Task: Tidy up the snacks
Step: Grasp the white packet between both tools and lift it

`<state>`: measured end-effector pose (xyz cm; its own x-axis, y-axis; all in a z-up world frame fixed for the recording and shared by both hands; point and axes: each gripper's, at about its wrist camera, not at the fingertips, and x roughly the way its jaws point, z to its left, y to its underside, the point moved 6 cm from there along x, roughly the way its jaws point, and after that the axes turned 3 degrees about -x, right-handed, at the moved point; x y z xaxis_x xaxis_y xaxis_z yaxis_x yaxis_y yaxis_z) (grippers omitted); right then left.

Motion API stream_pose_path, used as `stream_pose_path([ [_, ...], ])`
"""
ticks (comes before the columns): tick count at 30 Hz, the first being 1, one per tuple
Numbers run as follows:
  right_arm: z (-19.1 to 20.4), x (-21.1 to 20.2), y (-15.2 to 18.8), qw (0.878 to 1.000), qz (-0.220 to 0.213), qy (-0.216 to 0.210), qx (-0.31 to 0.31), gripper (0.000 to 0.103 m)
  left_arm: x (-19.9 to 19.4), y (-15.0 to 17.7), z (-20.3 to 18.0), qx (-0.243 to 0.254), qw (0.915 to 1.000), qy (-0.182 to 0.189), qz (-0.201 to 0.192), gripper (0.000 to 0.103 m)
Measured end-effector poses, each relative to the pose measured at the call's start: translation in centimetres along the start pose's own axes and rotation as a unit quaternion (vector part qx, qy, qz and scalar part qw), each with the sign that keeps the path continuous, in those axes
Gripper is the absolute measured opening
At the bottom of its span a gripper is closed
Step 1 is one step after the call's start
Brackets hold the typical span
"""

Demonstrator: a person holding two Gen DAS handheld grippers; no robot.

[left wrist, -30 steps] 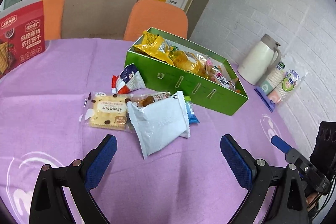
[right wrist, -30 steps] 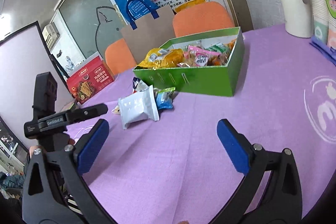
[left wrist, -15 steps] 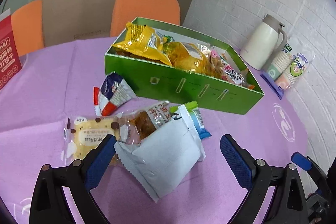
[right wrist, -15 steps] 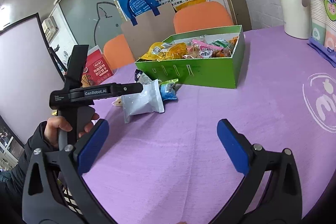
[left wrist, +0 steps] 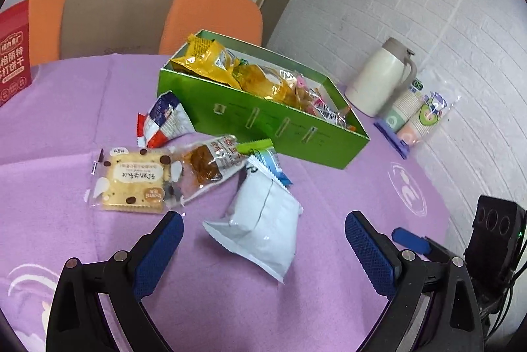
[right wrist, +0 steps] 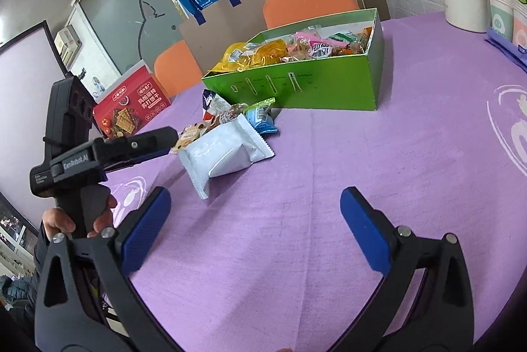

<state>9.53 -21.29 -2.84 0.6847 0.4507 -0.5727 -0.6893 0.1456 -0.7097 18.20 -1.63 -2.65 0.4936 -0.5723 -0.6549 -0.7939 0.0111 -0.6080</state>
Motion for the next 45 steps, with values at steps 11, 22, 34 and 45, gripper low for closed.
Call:
stream_pose_path([
  [11, 0.1, 1.5, -0.1, 0.999, 0.004, -0.015, 0.034, 0.102, 1.5, -0.9, 0.7, -0.002, 1.0000, 0.006, 0.006, 0.088],
  [22, 1.2, 4.8, 0.3, 0.999, 0.049, 0.002, 0.017, 0.102, 3.6, 0.0, 0.4, 0.011, 0.9970, 0.053, 0.055, 0.049],
  [34, 1.4, 6.9, -0.9, 0.998, 0.053, 0.020, 0.012, 0.093, 3.0, 0.2, 0.4, -0.001, 0.9954, 0.082, 0.049, 0.040],
  [45, 1.6, 7.8, -0.5, 0.997, 0.072, 0.009, 0.014, 0.062, 3.7, 0.7, 0.0, 0.006, 0.9946, 0.081, 0.064, 0.040],
])
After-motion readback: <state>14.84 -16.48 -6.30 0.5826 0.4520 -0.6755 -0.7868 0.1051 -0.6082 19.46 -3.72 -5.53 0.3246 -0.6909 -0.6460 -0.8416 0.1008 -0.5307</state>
